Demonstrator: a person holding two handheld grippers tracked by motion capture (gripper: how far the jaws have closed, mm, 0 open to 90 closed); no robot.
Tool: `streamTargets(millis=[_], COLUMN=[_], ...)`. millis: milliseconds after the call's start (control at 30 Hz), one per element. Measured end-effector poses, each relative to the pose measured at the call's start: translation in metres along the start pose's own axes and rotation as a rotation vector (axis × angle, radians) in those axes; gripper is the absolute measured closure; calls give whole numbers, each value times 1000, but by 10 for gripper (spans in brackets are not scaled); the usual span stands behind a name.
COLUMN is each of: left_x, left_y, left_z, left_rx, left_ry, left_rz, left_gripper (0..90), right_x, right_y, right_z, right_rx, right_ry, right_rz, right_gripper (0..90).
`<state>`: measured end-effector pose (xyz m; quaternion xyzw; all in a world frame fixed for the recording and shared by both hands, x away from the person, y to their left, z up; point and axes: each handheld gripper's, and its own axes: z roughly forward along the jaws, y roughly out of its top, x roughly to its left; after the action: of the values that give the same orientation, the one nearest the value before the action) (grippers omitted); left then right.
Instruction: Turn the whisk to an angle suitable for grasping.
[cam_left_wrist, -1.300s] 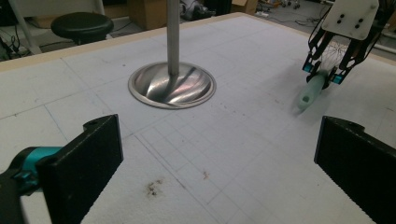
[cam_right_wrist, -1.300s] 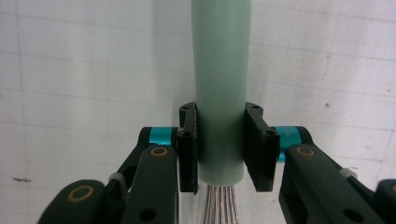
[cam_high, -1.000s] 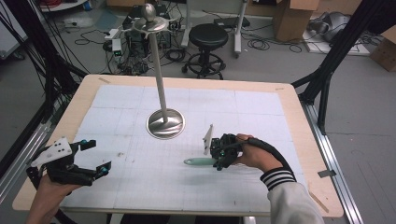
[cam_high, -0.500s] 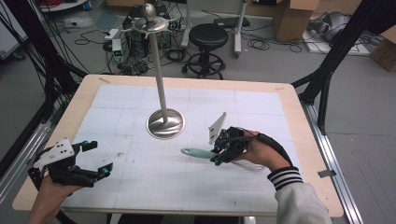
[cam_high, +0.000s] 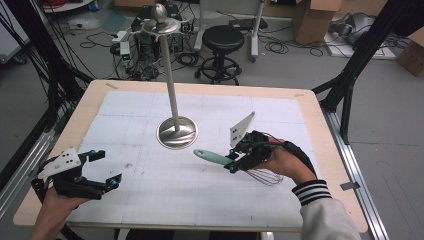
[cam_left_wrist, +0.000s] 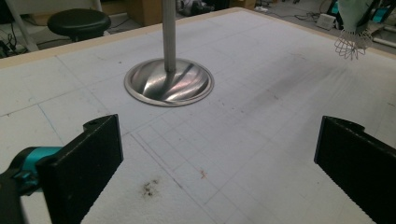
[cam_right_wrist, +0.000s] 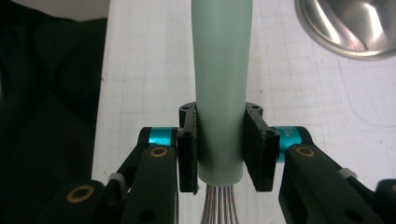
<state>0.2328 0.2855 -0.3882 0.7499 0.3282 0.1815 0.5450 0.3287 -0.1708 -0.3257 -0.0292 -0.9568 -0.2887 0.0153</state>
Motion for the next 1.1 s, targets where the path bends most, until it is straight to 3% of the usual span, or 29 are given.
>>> streamTargets(millis=[500, 700, 900, 1100], left_x=[1, 1, 1, 1], left_y=[1, 1, 1, 1], left_z=[1, 1, 1, 0], left_rx=[-2, -3, -4, -5], left_ry=[-5, -5, -6, -5], left_rz=[1, 1, 0, 2], left_gripper=[17, 17, 17, 17], right_x=[4, 4, 4, 6], right_y=[12, 16, 18, 21], right_z=[-23, -36, -45, -48], right_rx=[-201, -301, -358, -365], right_ry=[-16, -22, -34, -32], right_rz=[18, 60, 57, 58], right_gripper=[693, 693, 693, 693])
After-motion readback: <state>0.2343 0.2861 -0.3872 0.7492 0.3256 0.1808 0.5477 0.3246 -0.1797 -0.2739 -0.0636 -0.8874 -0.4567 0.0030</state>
